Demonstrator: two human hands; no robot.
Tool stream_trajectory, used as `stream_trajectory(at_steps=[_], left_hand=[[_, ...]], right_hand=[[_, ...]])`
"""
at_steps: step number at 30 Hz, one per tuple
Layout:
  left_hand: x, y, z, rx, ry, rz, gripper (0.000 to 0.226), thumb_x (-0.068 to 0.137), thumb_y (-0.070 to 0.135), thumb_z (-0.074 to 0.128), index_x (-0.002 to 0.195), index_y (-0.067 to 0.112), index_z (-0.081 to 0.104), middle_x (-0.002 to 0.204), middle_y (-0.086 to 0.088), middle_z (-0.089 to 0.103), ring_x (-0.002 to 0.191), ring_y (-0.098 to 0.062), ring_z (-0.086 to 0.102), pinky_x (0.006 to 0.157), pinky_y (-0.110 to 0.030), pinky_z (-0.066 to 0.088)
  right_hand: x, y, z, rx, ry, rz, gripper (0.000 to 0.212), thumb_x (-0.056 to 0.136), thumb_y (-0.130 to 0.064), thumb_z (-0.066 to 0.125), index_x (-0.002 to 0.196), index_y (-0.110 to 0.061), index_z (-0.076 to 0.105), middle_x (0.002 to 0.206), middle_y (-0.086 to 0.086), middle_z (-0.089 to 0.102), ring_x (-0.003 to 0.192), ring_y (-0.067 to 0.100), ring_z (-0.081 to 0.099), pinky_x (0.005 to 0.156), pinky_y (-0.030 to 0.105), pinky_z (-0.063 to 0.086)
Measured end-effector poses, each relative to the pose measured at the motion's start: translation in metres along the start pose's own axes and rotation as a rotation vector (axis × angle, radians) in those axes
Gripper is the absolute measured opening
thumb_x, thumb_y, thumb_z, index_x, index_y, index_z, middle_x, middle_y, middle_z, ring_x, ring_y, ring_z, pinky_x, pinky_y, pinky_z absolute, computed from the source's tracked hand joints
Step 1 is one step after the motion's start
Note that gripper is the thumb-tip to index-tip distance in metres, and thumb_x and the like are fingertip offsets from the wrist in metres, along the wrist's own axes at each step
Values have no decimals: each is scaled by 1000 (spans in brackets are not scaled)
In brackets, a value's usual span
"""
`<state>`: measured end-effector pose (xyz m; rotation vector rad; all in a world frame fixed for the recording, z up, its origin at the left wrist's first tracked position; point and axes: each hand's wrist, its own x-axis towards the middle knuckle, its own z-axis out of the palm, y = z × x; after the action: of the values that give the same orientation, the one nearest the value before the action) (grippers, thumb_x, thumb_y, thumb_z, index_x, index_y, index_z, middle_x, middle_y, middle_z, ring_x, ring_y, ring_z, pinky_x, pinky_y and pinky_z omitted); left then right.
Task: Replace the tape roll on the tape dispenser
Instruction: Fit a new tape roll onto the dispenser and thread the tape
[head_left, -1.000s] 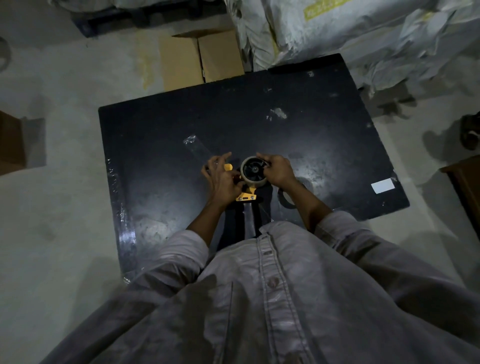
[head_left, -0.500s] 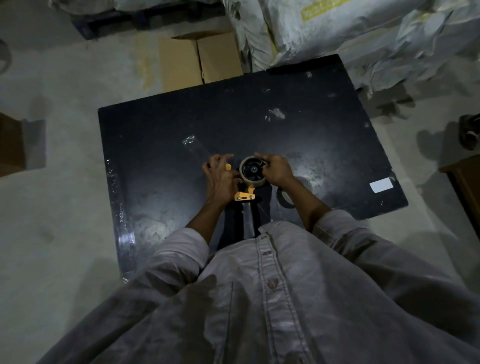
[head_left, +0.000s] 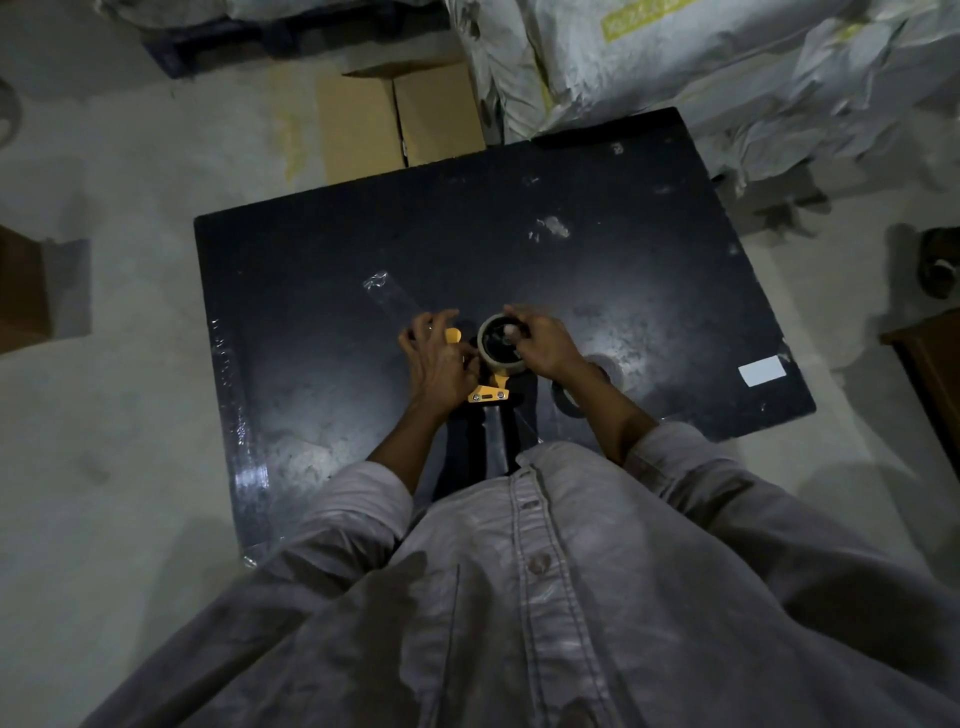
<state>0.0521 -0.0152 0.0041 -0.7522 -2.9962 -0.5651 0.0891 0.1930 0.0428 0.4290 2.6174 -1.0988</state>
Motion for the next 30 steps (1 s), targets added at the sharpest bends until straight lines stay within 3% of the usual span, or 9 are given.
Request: stream_trajectory(at_steps=[3, 6, 11, 17, 24, 30], left_hand=[[-5, 3, 3, -11, 13, -31, 12, 79, 34, 86, 91, 30, 87, 163, -11, 49, 148, -42, 34, 112, -66, 33], [-9, 5, 2, -21, 17, -65, 12, 79, 35, 88, 89, 29, 87, 168, -12, 44, 152, -43, 30, 115, -71, 31], [-10, 7, 0, -32, 5, -90, 21, 79, 41, 80, 96, 30, 85, 171, -9, 40, 153, -38, 25, 117, -67, 26], [-12, 7, -5, -32, 31, -100, 12, 76, 40, 83, 82, 29, 83, 159, -7, 47, 150, -37, 28, 114, -69, 28], [-14, 5, -19, 21, 16, -74, 18, 76, 37, 88, 85, 26, 77, 153, -7, 48, 147, -35, 28, 114, -71, 30], [-12, 4, -25, 48, -54, -62, 20, 74, 39, 89, 80, 25, 76, 149, -4, 48, 146, -37, 33, 115, -66, 27]], right_hand=[[-10, -2, 3, -61, -72, -75, 85, 99, -50, 77, 169, -17, 40, 176, 12, 36, 162, 31, 33, 132, 50, 31], [-15, -3, 2, -137, -95, -110, 106, 84, -41, 94, 170, -17, 37, 177, 10, 33, 162, 35, 32, 132, 54, 32], [-17, -12, -2, -237, -85, -106, 106, 80, -32, 97, 168, -23, 39, 173, 5, 38, 156, 35, 41, 125, 53, 44], [-21, -24, -1, -362, -88, -66, 106, 77, -32, 96, 166, -32, 38, 171, -5, 40, 150, 35, 46, 112, 60, 53], [-23, -30, -4, -355, -93, -33, 104, 77, -32, 96, 164, -36, 38, 171, -9, 39, 147, 35, 48, 110, 62, 54], [-27, -37, -8, -389, -96, -71, 100, 80, -32, 94, 165, -33, 41, 172, -8, 40, 147, 36, 50, 110, 54, 54]])
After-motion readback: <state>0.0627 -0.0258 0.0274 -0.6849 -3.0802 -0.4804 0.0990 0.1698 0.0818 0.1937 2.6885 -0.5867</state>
